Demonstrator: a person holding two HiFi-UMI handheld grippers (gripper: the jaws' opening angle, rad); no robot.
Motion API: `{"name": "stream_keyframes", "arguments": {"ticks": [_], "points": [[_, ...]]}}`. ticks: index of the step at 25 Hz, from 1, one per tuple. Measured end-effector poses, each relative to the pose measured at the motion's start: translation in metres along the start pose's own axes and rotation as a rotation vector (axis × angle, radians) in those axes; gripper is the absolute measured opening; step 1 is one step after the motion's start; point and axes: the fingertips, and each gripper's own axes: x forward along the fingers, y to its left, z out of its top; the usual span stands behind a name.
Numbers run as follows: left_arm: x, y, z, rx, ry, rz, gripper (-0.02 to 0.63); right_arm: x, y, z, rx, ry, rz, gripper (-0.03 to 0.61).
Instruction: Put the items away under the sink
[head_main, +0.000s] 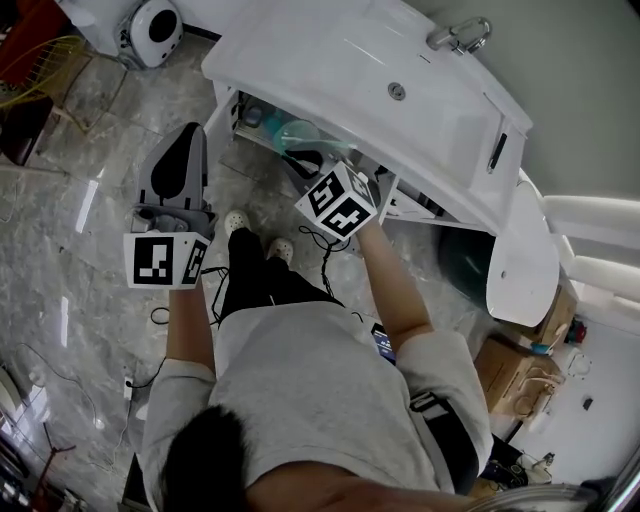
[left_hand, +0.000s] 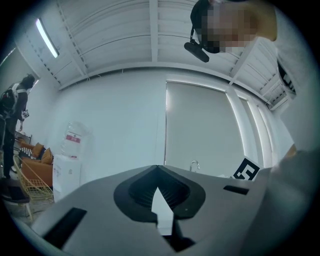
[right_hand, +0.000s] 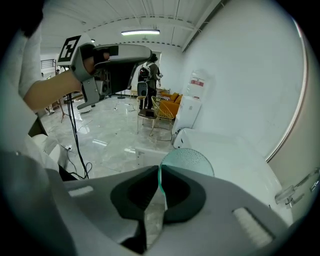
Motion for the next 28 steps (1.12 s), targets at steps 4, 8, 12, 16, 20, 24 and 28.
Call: {"name": "stream_keyframes", "arguments": {"ticks": [4, 8, 12, 16, 20, 24, 28], "points": [[-0.016, -0.01, -0.003, 0.004, 0.003, -0.002, 0.006, 0.002, 0.013, -0.014, 0.009, 0.015, 0.007, 0.028], [-0.027, -0.005, -0.007, -0.003, 0.011, -0.028, 0.006, 0.011, 0.023, -0.018, 0.038, 0.023, -0.014, 0.029], [-0.027, 0.004, -0.016, -0.024, 0.035, -0.074, 0.008, 0.02, 0.03, -0.02, 0.08, 0.035, -0.042, 0.029], [-0.03, 0.006, -0.028, -0.015, 0.055, -0.135, 0.006, 0.034, 0.03, -0.022, 0.124, 0.039, -0.086, 0.029], [-0.034, 0.012, -0.045, -0.024, 0.073, -0.179, 0.006, 0.05, 0.034, -0.028, 0.151, 0.046, -0.124, 0.029], [-0.033, 0.012, -0.065, -0.034, 0.093, -0.199, 0.006, 0.064, 0.029, -0.041, 0.179, 0.056, -0.144, 0.028], [-0.03, 0.009, -0.086, -0.037, 0.101, -0.208, 0.006, 0.079, 0.024, -0.058, 0.191, 0.068, -0.146, 0.029]]}}
